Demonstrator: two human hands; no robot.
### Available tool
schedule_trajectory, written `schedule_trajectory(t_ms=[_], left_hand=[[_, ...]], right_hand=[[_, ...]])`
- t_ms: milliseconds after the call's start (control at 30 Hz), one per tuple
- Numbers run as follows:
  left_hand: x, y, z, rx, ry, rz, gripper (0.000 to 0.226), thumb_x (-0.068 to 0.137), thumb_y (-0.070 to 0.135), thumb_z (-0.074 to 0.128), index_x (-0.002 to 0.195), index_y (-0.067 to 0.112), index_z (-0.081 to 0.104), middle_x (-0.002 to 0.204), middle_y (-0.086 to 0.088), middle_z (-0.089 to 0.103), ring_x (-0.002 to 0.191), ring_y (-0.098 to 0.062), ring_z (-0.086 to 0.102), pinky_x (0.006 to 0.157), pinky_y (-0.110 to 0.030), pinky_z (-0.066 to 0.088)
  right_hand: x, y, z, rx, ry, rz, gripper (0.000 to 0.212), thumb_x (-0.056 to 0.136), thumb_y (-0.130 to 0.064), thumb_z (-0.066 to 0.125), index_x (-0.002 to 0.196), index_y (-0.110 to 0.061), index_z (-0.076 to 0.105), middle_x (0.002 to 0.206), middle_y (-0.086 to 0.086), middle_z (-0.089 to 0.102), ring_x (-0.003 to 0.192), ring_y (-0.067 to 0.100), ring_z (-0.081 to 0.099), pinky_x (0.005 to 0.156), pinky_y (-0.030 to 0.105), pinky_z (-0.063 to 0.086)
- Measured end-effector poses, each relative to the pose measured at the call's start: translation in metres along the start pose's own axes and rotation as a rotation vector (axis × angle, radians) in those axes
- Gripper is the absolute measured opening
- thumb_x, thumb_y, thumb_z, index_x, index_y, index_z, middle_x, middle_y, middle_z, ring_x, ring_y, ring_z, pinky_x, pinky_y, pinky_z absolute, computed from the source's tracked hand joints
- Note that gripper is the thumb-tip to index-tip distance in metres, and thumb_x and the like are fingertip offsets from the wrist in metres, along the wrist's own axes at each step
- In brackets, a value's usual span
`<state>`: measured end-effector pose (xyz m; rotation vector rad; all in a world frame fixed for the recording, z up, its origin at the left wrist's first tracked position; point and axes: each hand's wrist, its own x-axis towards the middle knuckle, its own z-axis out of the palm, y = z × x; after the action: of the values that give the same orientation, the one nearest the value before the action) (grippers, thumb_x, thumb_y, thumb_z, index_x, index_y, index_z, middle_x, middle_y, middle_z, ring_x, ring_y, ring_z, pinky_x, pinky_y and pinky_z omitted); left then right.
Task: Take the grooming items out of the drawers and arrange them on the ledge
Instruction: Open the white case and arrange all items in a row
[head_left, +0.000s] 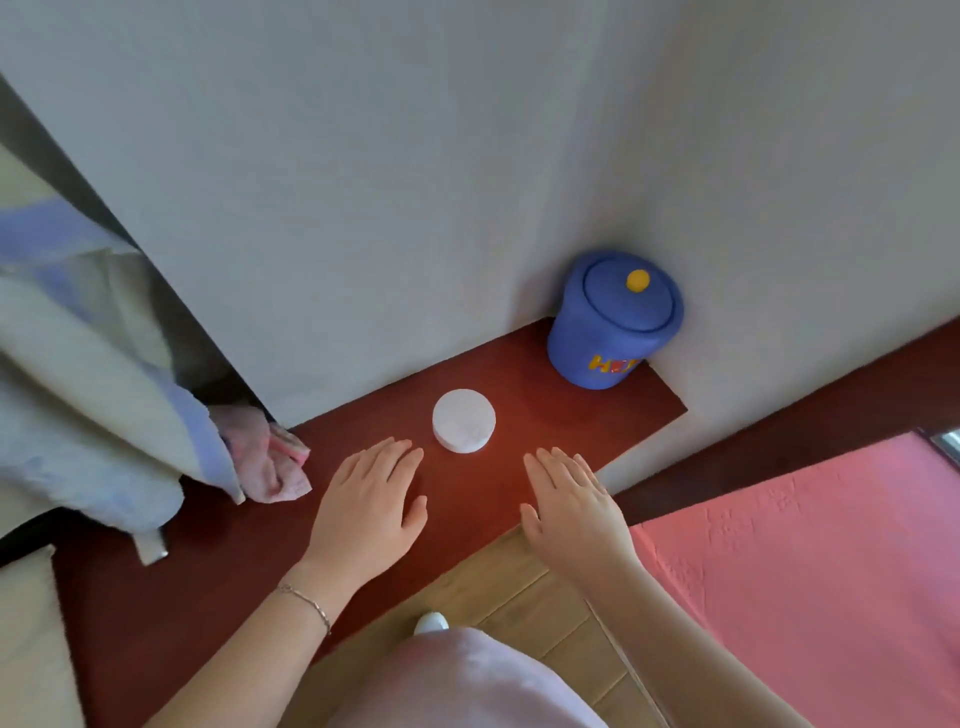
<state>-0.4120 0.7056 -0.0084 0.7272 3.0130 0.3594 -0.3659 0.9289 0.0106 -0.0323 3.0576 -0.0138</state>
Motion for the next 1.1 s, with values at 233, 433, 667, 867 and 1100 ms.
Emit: schedule_trajectory(t_ms=[233, 433, 667, 867, 1100], left_hand=[[-0.005, 0.000, -0.005, 0.025, -0.068, -0.155, 0.052, 0.078, 0.041, 0.044, 0.116, 0.012, 0.062, 0.118, -0.006, 0.064, 0.112, -0.024, 0.059, 0.091, -0.040, 0.049], [-0.007, 0.014, -0.004, -0.003, -0.098, -0.240, 0.045, 0.074, 0.040, 0.046, 0.105, 0.016, 0.068, 0.111, -0.001, 0.067, 0.107, -0.020, 0.062, 0.088, -0.036, 0.051], [0.008, 0.038, 0.001, -0.394, -0.022, -0.538, 0.043, 0.091, 0.034, 0.044, 0.131, 0.020, 0.050, 0.134, 0.009, 0.048, 0.123, -0.008, 0.043, 0.102, -0.021, 0.031], [0.025, 0.051, 0.003, -0.861, -0.075, -0.823, 0.024, 0.093, 0.031, 0.044, 0.111, 0.024, 0.058, 0.106, 0.014, 0.053, 0.102, -0.008, 0.050, 0.086, -0.016, 0.037], [0.041, 0.055, -0.005, -1.772, 0.031, -1.281, 0.039, 0.100, 0.033, 0.036, 0.125, 0.008, 0.053, 0.117, -0.011, 0.060, 0.098, -0.025, 0.059, 0.083, -0.033, 0.048]], right_hand=[[0.057, -0.004, -0.008, 0.092, -0.110, -0.186, 0.059, 0.093, -0.035, 0.044, 0.145, -0.011, 0.027, 0.151, 0.006, 0.030, 0.141, 0.020, 0.022, 0.116, 0.032, 0.009], [0.096, -0.017, -0.002, 0.186, -0.177, -0.282, 0.074, 0.090, -0.055, 0.042, 0.148, -0.018, 0.013, 0.157, 0.003, 0.015, 0.143, 0.020, 0.015, 0.113, 0.032, 0.023], [0.115, -0.020, 0.008, 0.108, -0.266, -0.399, 0.080, 0.089, -0.051, 0.049, 0.149, -0.024, 0.005, 0.157, 0.011, 0.007, 0.142, 0.027, 0.012, 0.111, 0.036, 0.027], [0.121, -0.015, 0.008, 0.186, -0.315, -0.397, 0.075, 0.087, -0.044, 0.055, 0.148, -0.024, 0.014, 0.148, 0.006, 0.022, 0.131, 0.025, 0.024, 0.106, 0.034, 0.033], [0.098, -0.017, -0.030, 0.529, -0.318, -0.485, 0.074, 0.084, -0.041, 0.059, 0.146, -0.026, 0.021, 0.146, -0.004, 0.029, 0.129, 0.016, 0.028, 0.103, 0.024, 0.029]])
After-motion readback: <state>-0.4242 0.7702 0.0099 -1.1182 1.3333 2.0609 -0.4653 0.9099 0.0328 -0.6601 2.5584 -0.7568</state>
